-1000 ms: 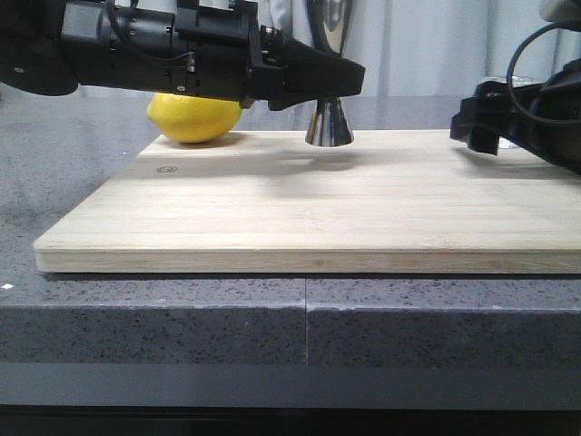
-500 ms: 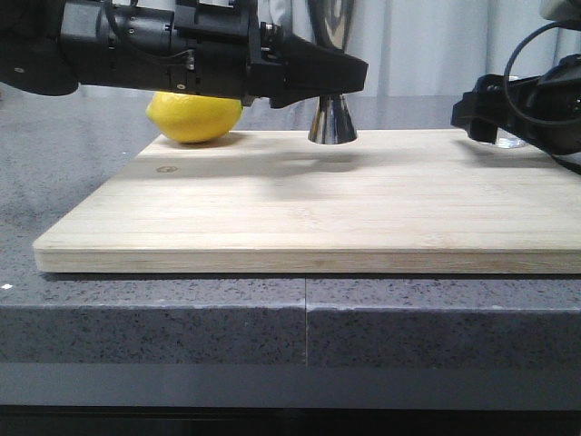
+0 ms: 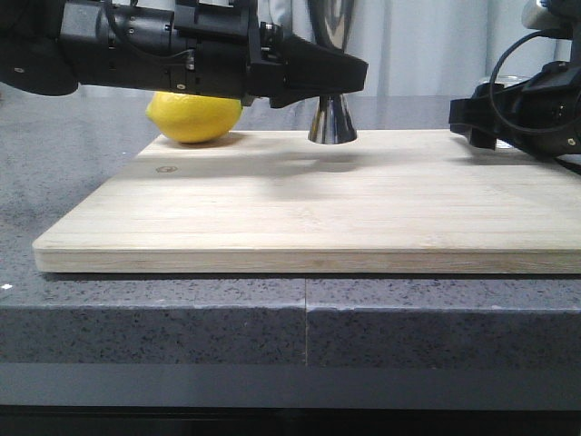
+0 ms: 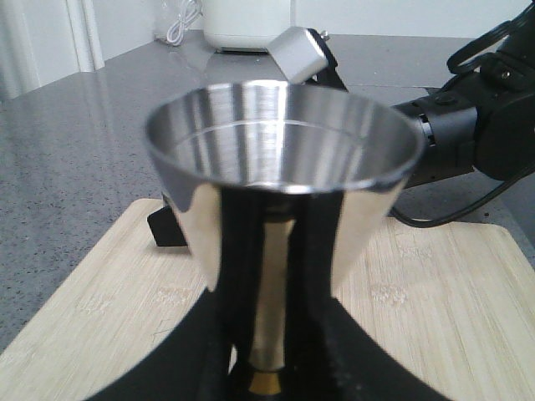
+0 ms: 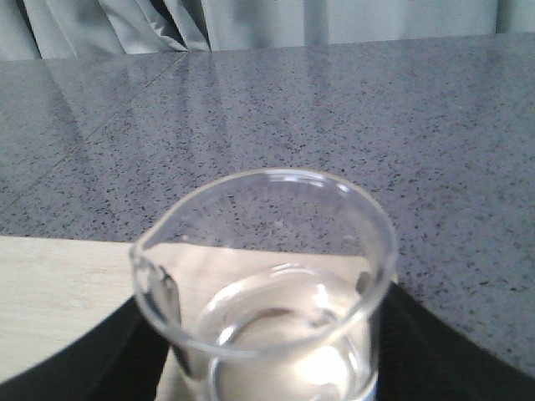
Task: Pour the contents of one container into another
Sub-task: 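Reach the right gripper to the glass beaker and grasp it, then lift the beaker with the right gripper and bring it over the jigger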
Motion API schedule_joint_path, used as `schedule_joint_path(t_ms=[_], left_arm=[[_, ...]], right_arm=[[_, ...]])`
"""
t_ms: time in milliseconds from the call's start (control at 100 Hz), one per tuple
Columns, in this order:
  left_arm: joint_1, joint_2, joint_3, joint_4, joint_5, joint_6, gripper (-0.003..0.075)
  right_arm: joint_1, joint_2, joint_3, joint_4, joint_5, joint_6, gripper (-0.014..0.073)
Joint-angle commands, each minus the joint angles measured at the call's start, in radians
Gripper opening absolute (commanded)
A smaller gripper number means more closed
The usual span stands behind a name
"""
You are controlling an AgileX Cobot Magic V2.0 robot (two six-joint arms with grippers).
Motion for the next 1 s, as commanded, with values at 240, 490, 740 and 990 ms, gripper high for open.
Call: schedule_joint_path(t_ms=[240,490,740,990], left_arm=[[-0.008,-0.051,-0.030,-0.086,0.067,-0.001,0.0040],[-0.008,-0.051,-0.030,-0.086,0.058,-0.001,0.0040],[-0.008,-0.051,-0.030,-0.086,0.042,-0.001,0.0040],[-0.008,-0.051,-0.030,-0.086,0.042,-0.001,0.0040]], right_arm=[[-0.006,-0.036,-0.024,-0.011,-0.079,0.000,0.0272],[-0.006,-0.057,-0.024,-0.021,-0.091,0.000,0.0272],[-0.006,-0.144,-0.024,-0.105,-0.042,0.000,0.0272],[0.003,-0.240,-0.111,-0.280,0.179,0.000,0.0272]])
